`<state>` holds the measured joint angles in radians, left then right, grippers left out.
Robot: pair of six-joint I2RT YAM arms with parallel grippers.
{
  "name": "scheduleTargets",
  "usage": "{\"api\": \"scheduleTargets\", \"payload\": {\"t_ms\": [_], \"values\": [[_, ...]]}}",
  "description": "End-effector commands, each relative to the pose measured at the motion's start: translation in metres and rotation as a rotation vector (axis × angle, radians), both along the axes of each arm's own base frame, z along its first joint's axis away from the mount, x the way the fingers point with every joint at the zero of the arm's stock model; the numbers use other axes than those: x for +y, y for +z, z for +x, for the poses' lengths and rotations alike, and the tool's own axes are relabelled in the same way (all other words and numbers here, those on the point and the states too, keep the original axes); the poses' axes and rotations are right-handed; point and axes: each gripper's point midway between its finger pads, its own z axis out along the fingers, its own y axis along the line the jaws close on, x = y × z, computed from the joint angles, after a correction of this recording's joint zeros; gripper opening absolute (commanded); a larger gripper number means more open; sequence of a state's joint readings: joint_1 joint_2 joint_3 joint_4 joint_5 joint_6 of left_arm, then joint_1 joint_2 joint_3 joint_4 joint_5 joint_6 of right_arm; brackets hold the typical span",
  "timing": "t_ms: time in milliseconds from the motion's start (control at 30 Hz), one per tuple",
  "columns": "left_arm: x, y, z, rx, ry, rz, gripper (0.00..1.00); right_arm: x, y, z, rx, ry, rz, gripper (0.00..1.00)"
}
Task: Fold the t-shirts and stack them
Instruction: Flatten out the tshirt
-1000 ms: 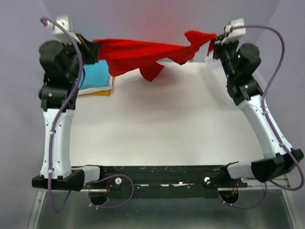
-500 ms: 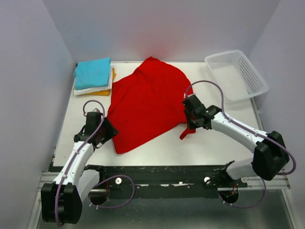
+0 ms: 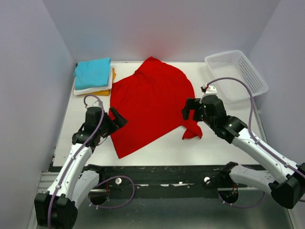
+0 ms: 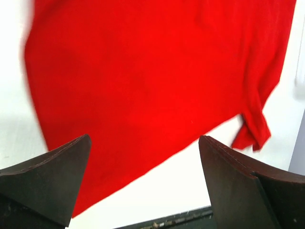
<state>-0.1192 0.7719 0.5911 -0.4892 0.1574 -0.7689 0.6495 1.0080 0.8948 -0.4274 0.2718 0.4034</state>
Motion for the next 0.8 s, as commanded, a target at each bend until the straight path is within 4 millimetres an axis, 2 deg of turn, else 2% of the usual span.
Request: {"api": "scheduleTargets", "payload": {"t_ms": [0, 100, 167, 233, 300, 367, 467, 667, 733, 767], "values": [[-0.060, -0.004, -0.002, 0.000, -0.220, -0.078, 0.99, -0.008, -0.019, 0.028, 0.034, -0.175, 0.024, 1.00], [-0.092, -0.011, -0.004, 0.034, -0.325, -0.107, 0.99, -0.027, -0.049, 0.050, 0.131, -0.295, 0.032, 1.00], [-0.106, -0.024, -0.007, 0.072, -0.367, -0.125, 0.98, -0.051, -0.075, 0.065, 0.217, -0.402, 0.043, 1.00], [-0.109, -0.042, -0.010, 0.129, -0.370, -0.115, 0.99, -0.077, -0.097, 0.074, 0.282, -0.488, 0.030, 0.97], [-0.103, -0.058, -0.011, 0.170, -0.343, -0.089, 0.98, -0.089, -0.114, 0.077, 0.328, -0.519, -0.012, 0.94], [-0.098, -0.072, -0.012, 0.199, -0.319, -0.061, 0.99, -0.094, -0.132, 0.079, 0.365, -0.523, -0.056, 0.92], [-0.091, -0.087, -0.014, 0.240, -0.301, -0.027, 0.99, -0.095, -0.158, 0.083, 0.434, -0.521, -0.097, 0.79], [-0.076, -0.114, -0.015, 0.322, -0.248, -0.004, 0.99, -0.078, -0.187, 0.081, 0.510, -0.430, -0.078, 0.67], [-0.070, -0.119, -0.014, 0.337, -0.228, -0.008, 0.99, -0.081, -0.194, 0.078, 0.526, -0.434, -0.100, 0.48], [-0.067, -0.119, -0.012, 0.339, -0.213, -0.009, 0.99, -0.084, -0.197, 0.077, 0.529, -0.444, -0.113, 0.35]]}}
